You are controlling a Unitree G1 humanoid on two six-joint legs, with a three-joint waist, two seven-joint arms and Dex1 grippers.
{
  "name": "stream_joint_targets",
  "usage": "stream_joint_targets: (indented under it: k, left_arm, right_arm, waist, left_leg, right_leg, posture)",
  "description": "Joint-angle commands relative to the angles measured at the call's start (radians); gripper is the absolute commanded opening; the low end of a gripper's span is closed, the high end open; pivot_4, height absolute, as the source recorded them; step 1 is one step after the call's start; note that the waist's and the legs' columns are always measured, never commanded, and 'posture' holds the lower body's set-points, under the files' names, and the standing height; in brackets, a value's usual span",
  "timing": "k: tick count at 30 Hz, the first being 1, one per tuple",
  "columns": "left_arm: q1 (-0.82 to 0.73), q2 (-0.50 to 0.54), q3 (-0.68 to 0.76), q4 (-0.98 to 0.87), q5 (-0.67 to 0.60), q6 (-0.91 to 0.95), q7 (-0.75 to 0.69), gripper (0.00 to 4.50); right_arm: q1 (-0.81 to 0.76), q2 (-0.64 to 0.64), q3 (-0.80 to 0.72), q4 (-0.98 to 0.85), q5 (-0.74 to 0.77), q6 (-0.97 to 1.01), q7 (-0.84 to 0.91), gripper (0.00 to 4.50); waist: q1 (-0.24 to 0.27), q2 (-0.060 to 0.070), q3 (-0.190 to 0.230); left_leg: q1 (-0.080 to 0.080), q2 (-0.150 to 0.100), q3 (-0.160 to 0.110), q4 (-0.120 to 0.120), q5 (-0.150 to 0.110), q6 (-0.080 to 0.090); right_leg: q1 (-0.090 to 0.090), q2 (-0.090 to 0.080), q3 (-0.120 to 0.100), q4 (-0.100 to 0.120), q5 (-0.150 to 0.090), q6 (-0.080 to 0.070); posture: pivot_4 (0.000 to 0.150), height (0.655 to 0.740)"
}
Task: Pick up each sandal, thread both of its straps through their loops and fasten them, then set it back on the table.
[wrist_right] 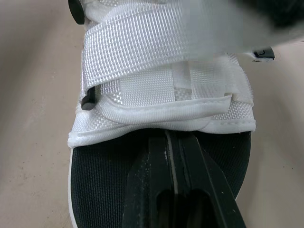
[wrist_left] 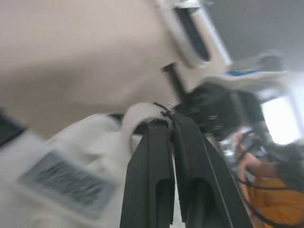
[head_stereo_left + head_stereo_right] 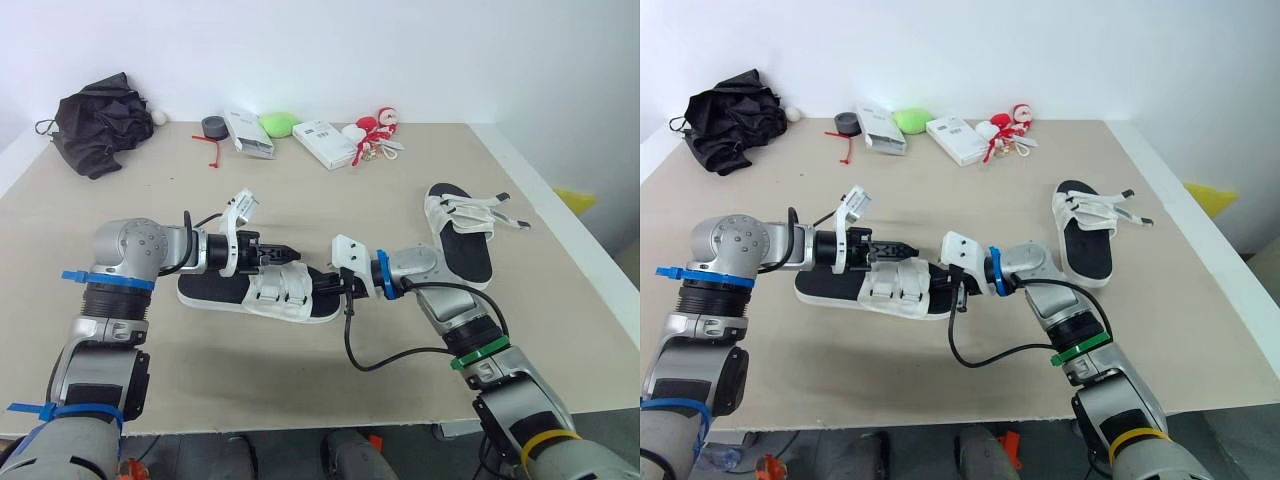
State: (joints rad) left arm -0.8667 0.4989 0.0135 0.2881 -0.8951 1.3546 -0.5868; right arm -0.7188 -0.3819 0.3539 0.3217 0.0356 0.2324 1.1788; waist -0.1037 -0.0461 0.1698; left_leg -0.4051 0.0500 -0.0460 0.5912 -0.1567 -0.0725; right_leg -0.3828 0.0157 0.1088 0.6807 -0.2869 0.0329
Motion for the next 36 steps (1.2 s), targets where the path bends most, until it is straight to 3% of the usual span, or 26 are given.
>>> stream_joint_targets:
  k: [1, 3, 5, 6, 8, 15, 19, 22, 27, 31, 36]
  left_arm:
    - [0.011, -0.007, -0.011, -0.006, 0.048, -0.01, -0.022, 0.91]
    - [-0.001, -0.032, -0.011, 0.013, 0.059, -0.01, -0.03, 1.79]
    - [-0.022, -0.057, -0.001, 0.063, 0.088, -0.025, -0.008, 2.29]
    - [-0.025, -0.062, 0.007, 0.081, 0.1, -0.03, -0.001, 2.83]
    - [-0.025, -0.062, 0.013, 0.097, 0.116, -0.032, 0.001, 3.09]
    - [-0.113, -0.115, 0.165, 0.274, 0.143, -0.124, 0.099, 3.09]
    - [-0.234, -0.176, 0.411, 0.366, 0.017, -0.148, 0.19, 3.09]
    - [-0.283, -0.16, 0.525, 0.32, -0.106, -0.035, 0.174, 3.09]
    - [-0.149, -0.056, 0.422, 0.047, -0.144, 0.047, 0.016, 3.09]
    - [0.12, 0.142, 0.229, -0.264, -0.039, -0.157, -0.273, 3.09]
    - [0.38, 0.269, 0.185, -0.386, 0.089, -0.438, -0.481, 3.09]
  right_arm:
    - [0.067, -0.011, 0.087, 0.082, -0.076, 0.04, -0.005, 0.0]
    - [0.064, -0.008, 0.087, 0.085, -0.077, 0.039, -0.006, 0.0]
    - [0.062, -0.006, 0.086, 0.087, -0.076, 0.041, -0.008, 0.0]
    - [0.063, -0.005, 0.086, 0.084, -0.076, 0.042, -0.01, 0.0]
    - [0.067, -0.006, 0.086, 0.08, -0.076, 0.044, -0.011, 0.0]
    - [0.075, -0.013, 0.084, 0.076, -0.076, 0.046, -0.012, 0.0]
    - [0.071, -0.008, 0.084, 0.079, -0.074, 0.048, -0.012, 0.0]
    - [0.068, -0.008, 0.08, 0.081, -0.071, 0.048, -0.011, 0.0]
    - [0.05, -0.012, 0.036, 0.057, -0.034, 0.099, -0.01, 0.0]
    - [0.029, -0.03, -0.03, -0.065, 0.042, 0.215, -0.012, 0.0]
    - [0.022, -0.072, -0.084, -0.224, 0.122, 0.366, -0.014, 0.0]
  waist:
    - [0.0, 0.0, 0.0]
    - [0.0, 0.0, 0.0]
    - [0.0, 0.0, -0.001]
    - [0.001, 0.0, -0.001]
    - [0.0, 0.0, -0.001]
    - [0.0, 0.001, -0.003]
    - [0.001, 0.0, -0.002]
    - [-0.002, -0.002, -0.001]
    - [-0.007, 0.004, -0.003]
    - [-0.005, 0.006, 0.002]
    - [0.019, 0.005, 0.005]
  left_leg:
    - [0.001, 0.0, 0.0, 0.0, 0.0, 0.0]
    - [0.001, 0.0, 0.0, 0.0, 0.0, 0.0]
    - [0.001, 0.0, 0.0, 0.0, 0.0, 0.0]
    - [0.001, 0.0, 0.0, 0.0, 0.0, 0.0]
    - [0.001, -0.001, 0.0, 0.0, 0.0, 0.0]
    - [0.002, -0.001, 0.0, 0.0, 0.0, 0.0]
    - [0.001, -0.002, -0.001, 0.0, 0.0, 0.0]
    - [0.0, -0.001, 0.0, 0.0, 0.0, 0.0]
    - [0.003, -0.002, 0.0, -0.003, -0.001, -0.002]
    - [-0.001, -0.002, 0.0, -0.004, 0.001, -0.007]
    - [-0.014, -0.004, -0.001, -0.004, 0.002, -0.008]
  right_leg:
    - [0.001, 0.0, 0.0, 0.0, 0.0, 0.0]
    - [0.001, 0.0, 0.0, 0.0, 0.0, 0.0]
    - [0.001, 0.0, 0.0, 0.0, 0.0, 0.0]
    - [0.001, 0.0, 0.0, 0.0, 0.0, 0.0]
    - [0.001, 0.0, 0.0, 0.0, 0.0, 0.0]
    - [0.001, 0.0, 0.0, 0.0, 0.0, 0.0]
    - [0.001, -0.001, 0.0, 0.0, 0.0, 0.001]
    - [0.0, 0.0, 0.0, 0.0, 0.001, 0.002]
    - [0.001, 0.0, 0.002, 0.0, -0.001, 0.003]
    - [-0.002, -0.001, 0.002, 0.0, -0.001, 0.003]
    - [-0.014, -0.004, 0.001, -0.001, -0.001, 0.003]
  posture:
    - [0.15, 0.738]
    - [0.15, 0.738]
    - [0.15, 0.738]
    - [0.15, 0.738]
    - [0.15, 0.738]
    - [0.15, 0.738]
    - [0.15, 0.738]
    - [0.15, 0.738]
    - [0.15, 0.738]
    - [0.15, 0.738]
    - [0.15, 0.738]
